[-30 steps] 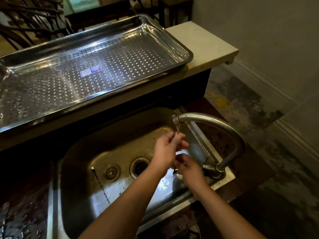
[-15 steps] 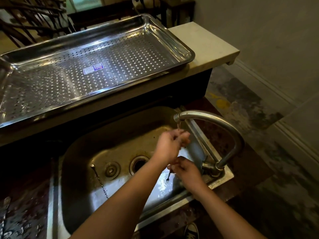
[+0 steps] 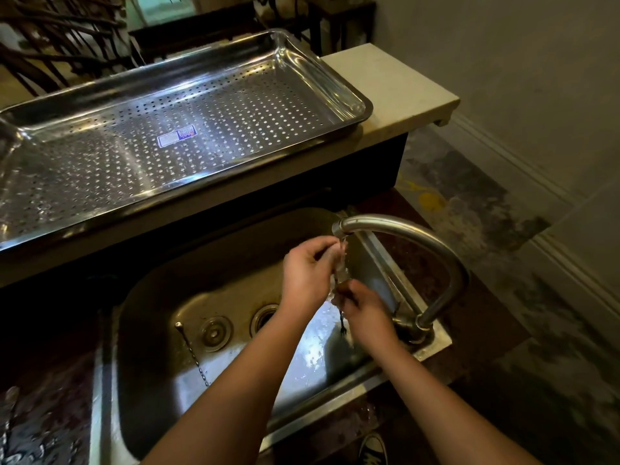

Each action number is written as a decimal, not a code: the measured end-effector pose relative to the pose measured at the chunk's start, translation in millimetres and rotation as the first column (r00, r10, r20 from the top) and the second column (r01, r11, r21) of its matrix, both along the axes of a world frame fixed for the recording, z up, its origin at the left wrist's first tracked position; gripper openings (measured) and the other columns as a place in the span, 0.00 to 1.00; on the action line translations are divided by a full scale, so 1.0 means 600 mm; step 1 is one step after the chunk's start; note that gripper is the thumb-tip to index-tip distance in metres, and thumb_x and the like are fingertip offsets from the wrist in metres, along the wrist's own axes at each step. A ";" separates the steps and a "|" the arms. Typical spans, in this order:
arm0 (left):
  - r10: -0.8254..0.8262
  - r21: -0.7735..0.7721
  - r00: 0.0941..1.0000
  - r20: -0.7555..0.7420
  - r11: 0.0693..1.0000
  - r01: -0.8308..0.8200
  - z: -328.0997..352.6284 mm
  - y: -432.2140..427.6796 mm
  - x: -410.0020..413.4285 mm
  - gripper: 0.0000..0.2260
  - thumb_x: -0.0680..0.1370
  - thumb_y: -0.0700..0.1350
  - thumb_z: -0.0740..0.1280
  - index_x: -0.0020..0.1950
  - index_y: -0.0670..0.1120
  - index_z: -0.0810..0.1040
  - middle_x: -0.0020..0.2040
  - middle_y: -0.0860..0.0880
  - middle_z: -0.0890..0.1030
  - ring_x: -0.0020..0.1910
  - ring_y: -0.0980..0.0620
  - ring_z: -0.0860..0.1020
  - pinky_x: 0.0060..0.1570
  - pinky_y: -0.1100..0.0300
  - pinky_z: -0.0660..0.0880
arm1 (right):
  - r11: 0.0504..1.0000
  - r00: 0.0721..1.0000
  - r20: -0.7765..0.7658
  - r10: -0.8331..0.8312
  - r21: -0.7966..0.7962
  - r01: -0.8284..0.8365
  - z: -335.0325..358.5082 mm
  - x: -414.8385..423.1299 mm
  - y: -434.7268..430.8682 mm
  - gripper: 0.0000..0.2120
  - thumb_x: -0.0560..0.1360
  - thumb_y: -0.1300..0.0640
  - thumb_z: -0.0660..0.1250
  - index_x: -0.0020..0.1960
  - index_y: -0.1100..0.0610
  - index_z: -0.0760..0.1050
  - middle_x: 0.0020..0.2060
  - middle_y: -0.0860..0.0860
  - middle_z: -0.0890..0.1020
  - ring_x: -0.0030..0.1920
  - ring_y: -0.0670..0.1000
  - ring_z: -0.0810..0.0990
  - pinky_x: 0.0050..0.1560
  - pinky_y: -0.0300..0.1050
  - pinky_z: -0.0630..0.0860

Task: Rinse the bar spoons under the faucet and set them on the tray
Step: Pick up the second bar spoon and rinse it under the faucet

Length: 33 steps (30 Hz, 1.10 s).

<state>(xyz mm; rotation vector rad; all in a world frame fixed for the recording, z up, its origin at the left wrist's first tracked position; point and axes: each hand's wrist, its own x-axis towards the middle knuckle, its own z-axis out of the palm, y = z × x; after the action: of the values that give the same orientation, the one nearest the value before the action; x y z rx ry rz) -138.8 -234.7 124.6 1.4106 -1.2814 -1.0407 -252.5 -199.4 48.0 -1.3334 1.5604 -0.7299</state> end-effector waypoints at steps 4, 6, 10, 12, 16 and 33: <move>0.027 0.002 0.997 -0.067 1.000 -0.027 0.010 -0.003 0.013 0.05 0.75 0.35 0.70 0.44 0.44 0.84 0.39 0.48 0.83 0.40 0.50 0.81 0.41 0.58 0.79 | 1.000 0.999 -0.035 0.009 -0.024 -0.010 0.023 0.001 -0.017 0.07 0.81 0.56 0.62 0.52 0.48 0.78 0.43 0.47 0.80 0.43 0.46 0.78 0.35 0.35 0.68; 0.089 0.048 0.976 -0.199 0.996 -0.081 0.014 0.003 0.018 0.07 0.75 0.34 0.69 0.44 0.45 0.84 0.39 0.45 0.84 0.40 0.49 0.83 0.41 0.57 0.81 | 0.997 0.996 -0.085 0.018 -0.070 -0.024 0.041 0.005 -0.025 0.07 0.81 0.51 0.62 0.46 0.43 0.76 0.40 0.44 0.80 0.39 0.43 0.78 0.33 0.37 0.67; 0.213 0.099 0.883 -0.418 0.977 -0.189 0.015 0.019 0.042 0.05 0.76 0.34 0.67 0.48 0.40 0.82 0.41 0.40 0.83 0.41 0.48 0.82 0.41 0.57 0.81 | 0.990 0.992 0.002 0.123 -0.074 -0.122 0.073 0.012 -0.044 0.10 0.78 0.42 0.63 0.42 0.43 0.78 0.34 0.45 0.82 0.38 0.44 0.81 0.35 0.40 0.73; 0.260 0.094 0.854 -0.452 0.965 -0.244 0.015 0.024 0.058 0.04 0.77 0.35 0.67 0.48 0.39 0.82 0.41 0.40 0.82 0.41 0.49 0.82 0.39 0.58 0.81 | 0.973 0.975 0.008 0.222 -0.074 -0.220 0.076 0.012 -0.045 0.13 0.78 0.41 0.61 0.43 0.47 0.77 0.33 0.48 0.81 0.36 0.46 0.81 0.38 0.45 0.76; 0.361 0.126 0.776 -0.518 0.929 -0.348 0.015 0.025 0.101 0.04 0.77 0.39 0.68 0.49 0.40 0.82 0.41 0.42 0.83 0.41 0.48 0.82 0.38 0.59 0.80 | 0.966 0.966 -0.050 0.254 -0.041 -0.256 0.070 0.007 -0.034 0.20 0.80 0.39 0.56 0.40 0.52 0.74 0.34 0.51 0.79 0.37 0.53 0.79 0.40 0.53 0.75; 0.200 0.215 0.923 0.328 0.936 -0.279 -0.104 0.227 0.217 0.14 0.76 0.42 0.70 0.60 0.51 0.77 0.52 0.53 0.82 0.53 0.53 0.79 0.53 0.61 0.74 | 0.965 0.933 0.340 0.118 0.182 -0.188 -0.014 0.067 0.022 0.08 0.78 0.66 0.66 0.52 0.56 0.81 0.30 0.52 0.74 0.26 0.47 0.71 0.27 0.40 0.72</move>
<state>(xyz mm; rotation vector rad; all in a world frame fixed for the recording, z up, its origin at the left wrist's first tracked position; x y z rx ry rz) -8.5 -98.5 62.2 1.9365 -1.1707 -0.8672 -212.2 -186.3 39.5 -1.0992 1.2163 -0.6300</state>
